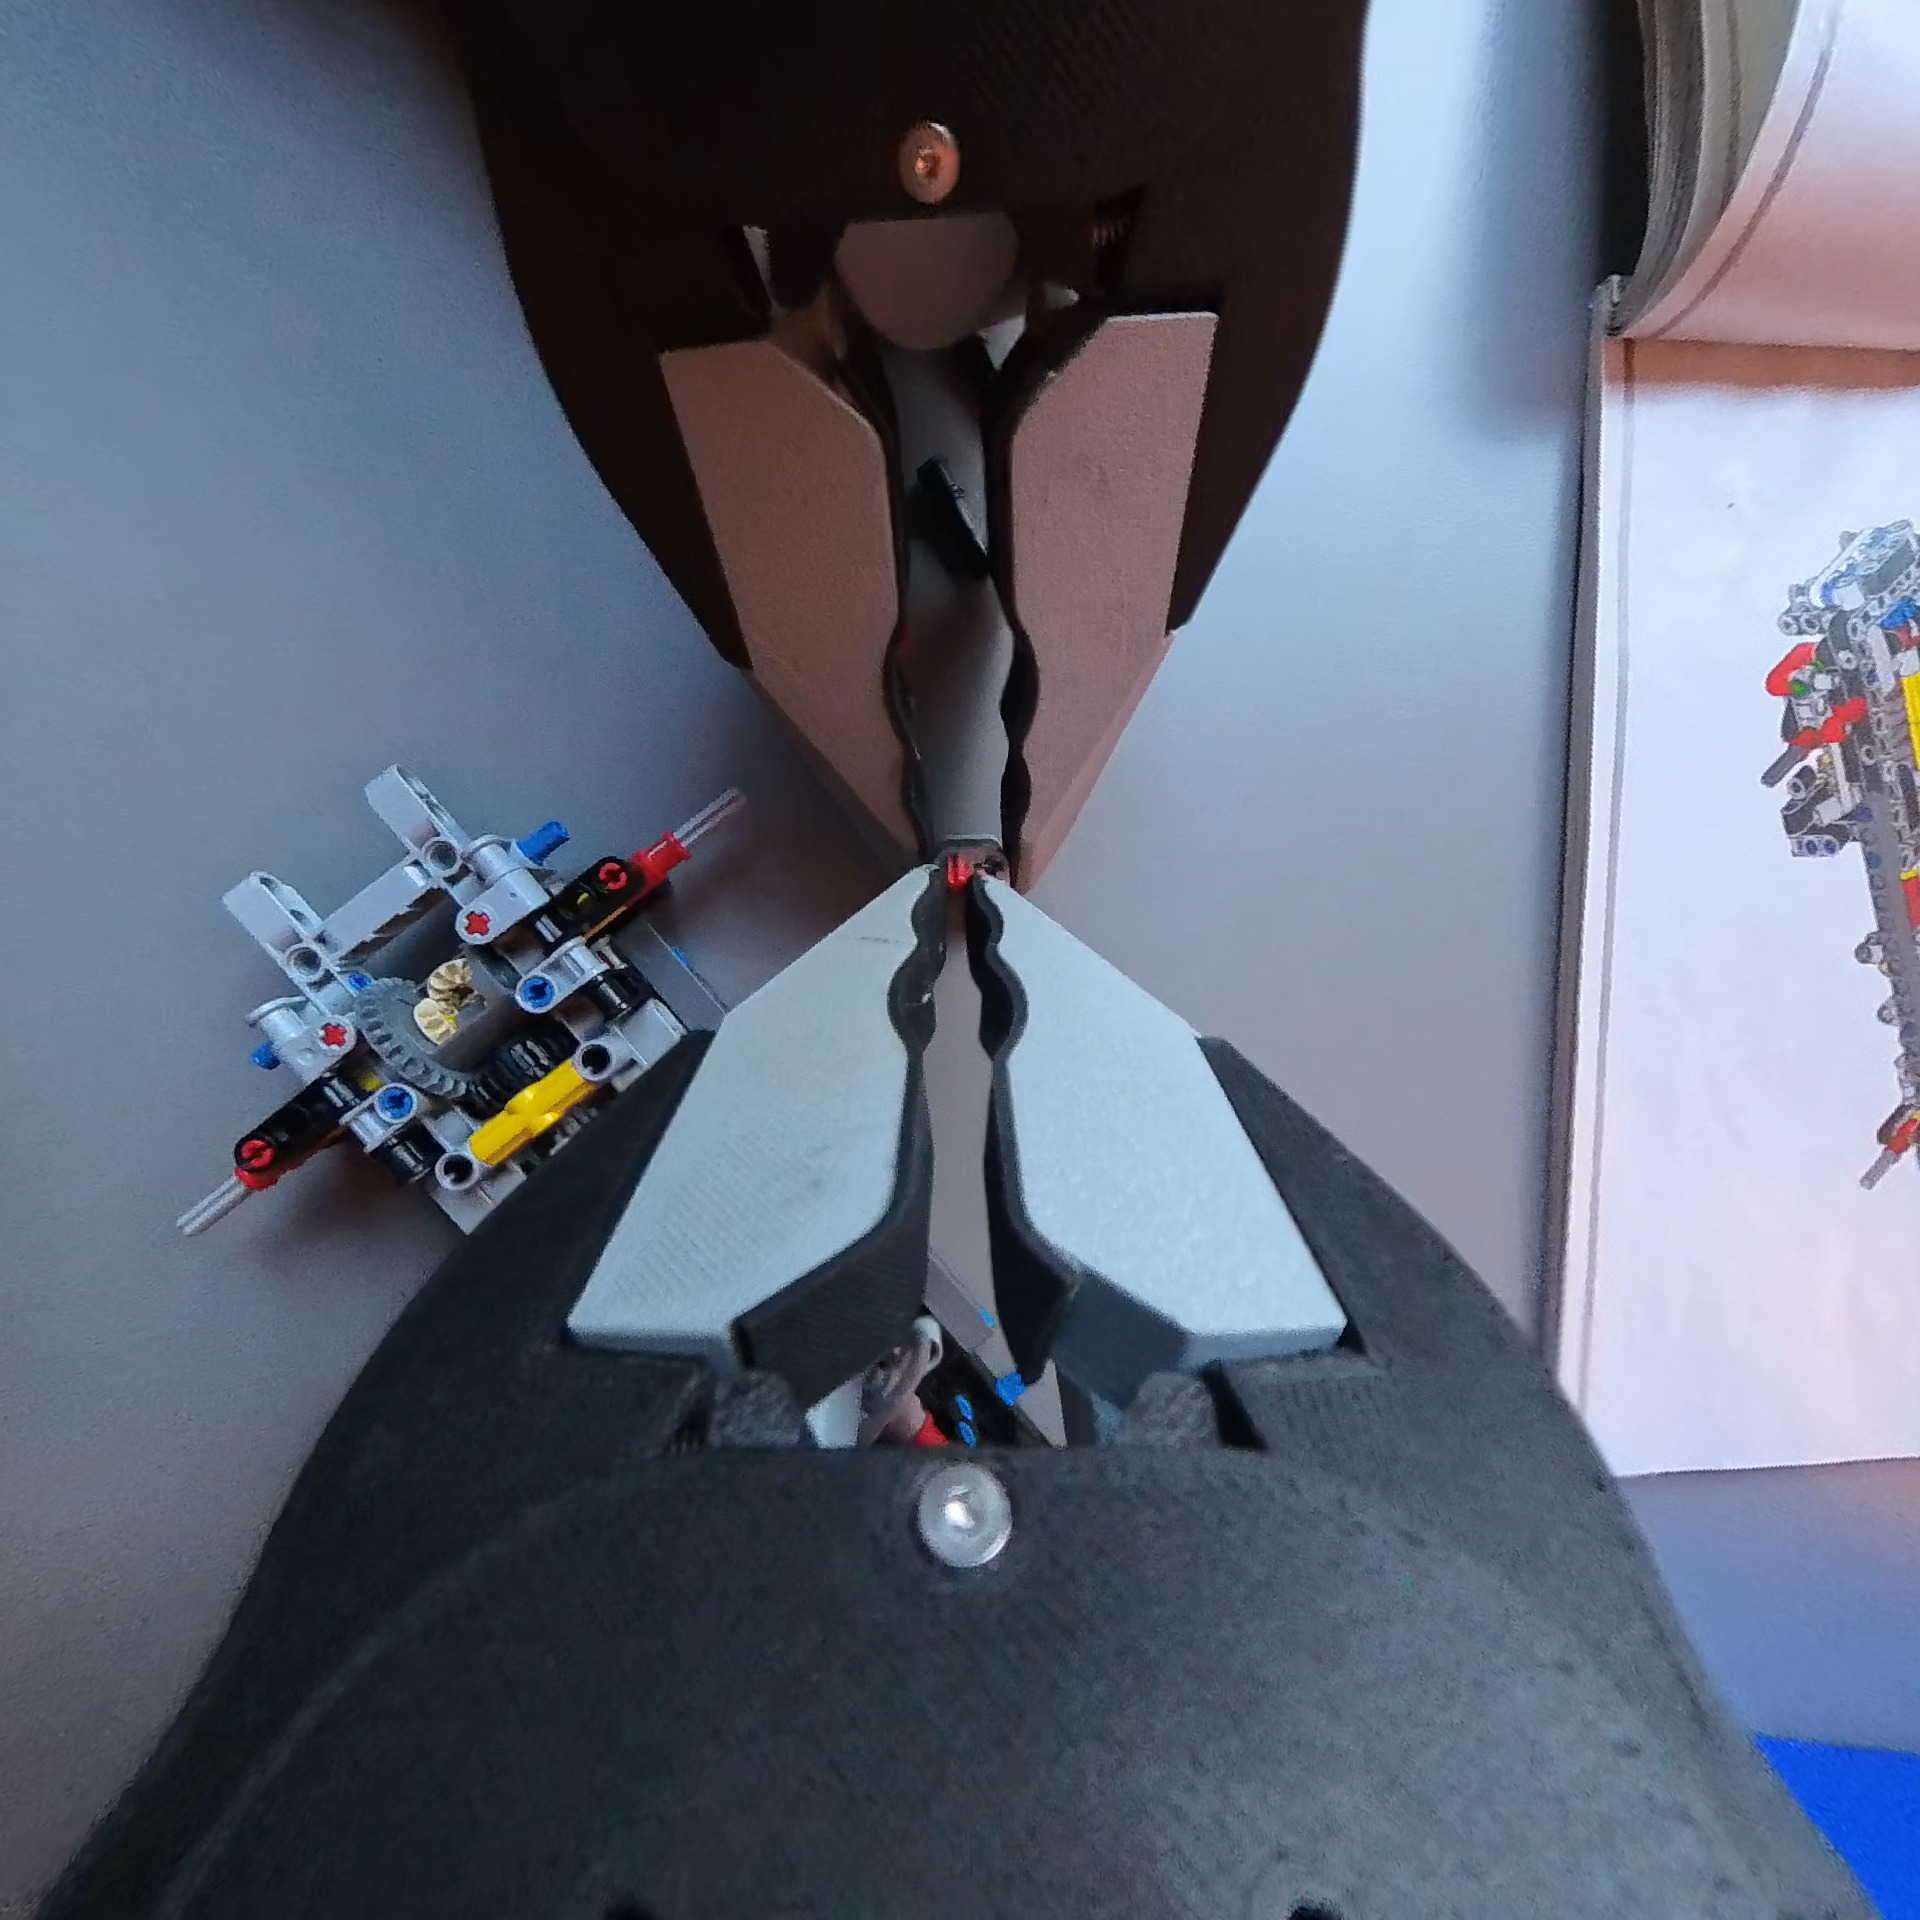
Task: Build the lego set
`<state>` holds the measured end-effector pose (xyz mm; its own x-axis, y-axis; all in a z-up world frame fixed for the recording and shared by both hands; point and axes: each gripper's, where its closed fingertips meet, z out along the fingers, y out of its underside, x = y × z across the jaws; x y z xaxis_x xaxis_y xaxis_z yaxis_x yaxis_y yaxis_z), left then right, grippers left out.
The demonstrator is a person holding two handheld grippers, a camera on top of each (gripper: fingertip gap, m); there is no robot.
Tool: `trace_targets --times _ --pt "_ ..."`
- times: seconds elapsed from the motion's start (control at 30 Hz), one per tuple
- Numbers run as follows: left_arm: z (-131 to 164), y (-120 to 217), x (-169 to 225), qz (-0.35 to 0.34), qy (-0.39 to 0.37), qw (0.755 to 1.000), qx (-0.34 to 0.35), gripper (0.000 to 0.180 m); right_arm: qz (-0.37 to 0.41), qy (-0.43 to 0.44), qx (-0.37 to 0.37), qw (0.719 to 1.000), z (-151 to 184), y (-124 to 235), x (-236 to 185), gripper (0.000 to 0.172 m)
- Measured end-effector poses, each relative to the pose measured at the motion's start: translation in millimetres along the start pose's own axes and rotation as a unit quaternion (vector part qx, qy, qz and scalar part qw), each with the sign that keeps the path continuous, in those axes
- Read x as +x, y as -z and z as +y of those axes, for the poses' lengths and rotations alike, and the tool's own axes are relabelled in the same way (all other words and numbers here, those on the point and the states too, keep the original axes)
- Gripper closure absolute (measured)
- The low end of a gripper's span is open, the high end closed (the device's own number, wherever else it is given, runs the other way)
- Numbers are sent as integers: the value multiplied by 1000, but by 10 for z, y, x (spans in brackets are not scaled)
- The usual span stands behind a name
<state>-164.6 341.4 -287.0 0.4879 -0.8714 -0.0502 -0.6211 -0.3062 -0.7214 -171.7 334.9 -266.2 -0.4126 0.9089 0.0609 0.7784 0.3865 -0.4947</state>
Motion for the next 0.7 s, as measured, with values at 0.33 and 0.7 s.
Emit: trace_targets --times 0.33,0.7 --pt "1 -1 -1 -1 -4 1000 1 166 11 121 -61 991 3 -2 -11 171" --pt "0 -2 19 6 -8 1000 3 166 27 255 -110 960 17 -21 -49 171"
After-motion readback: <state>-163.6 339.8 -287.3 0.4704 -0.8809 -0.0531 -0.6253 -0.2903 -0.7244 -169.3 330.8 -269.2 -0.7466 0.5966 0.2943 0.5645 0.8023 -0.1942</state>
